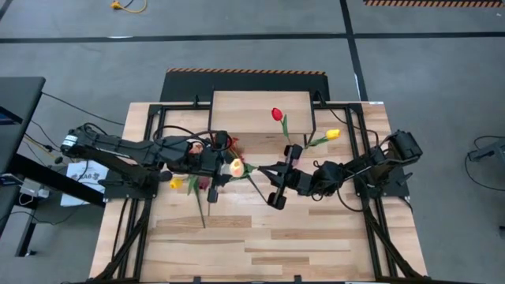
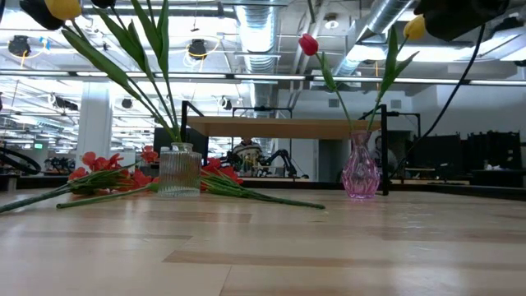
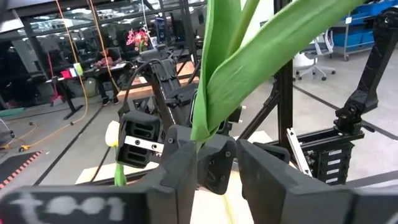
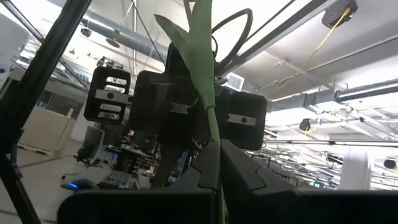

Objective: Pick and place flowers into a vace then onto a shelf
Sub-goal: Put the white flower into the purple vase

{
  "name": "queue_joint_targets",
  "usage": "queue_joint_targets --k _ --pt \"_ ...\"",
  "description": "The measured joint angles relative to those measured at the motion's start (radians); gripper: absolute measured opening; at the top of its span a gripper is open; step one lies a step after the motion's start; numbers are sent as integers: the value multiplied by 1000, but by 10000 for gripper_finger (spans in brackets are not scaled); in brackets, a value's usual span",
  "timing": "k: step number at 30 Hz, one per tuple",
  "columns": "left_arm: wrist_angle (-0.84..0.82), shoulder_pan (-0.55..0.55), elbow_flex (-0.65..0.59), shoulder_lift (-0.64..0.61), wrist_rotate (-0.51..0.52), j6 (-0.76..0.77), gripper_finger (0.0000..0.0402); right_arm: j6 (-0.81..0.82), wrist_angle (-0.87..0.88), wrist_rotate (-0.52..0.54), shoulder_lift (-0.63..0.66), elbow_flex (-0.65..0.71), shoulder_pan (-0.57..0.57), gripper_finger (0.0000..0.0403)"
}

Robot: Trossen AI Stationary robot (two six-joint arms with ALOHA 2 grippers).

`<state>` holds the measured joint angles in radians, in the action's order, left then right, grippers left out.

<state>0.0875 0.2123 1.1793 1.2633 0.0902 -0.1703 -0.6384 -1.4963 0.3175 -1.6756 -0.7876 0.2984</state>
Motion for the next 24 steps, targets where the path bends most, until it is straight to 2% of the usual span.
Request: queue_joint_targets --k 5,10,18,24 --pt "27 0 -1 0 3 0 123 0 4 -1 0 0 -1 0" --pt "38 0 -1 0 47 0 123 2 8 -2 0 0 0 0" --pt "76 -2 0 31 54 -6 123 37 43 -5 0 -5 -21 0" --pt "66 -3 -1 33 54 -8 89 37 61 -5 1 -13 -24 0"
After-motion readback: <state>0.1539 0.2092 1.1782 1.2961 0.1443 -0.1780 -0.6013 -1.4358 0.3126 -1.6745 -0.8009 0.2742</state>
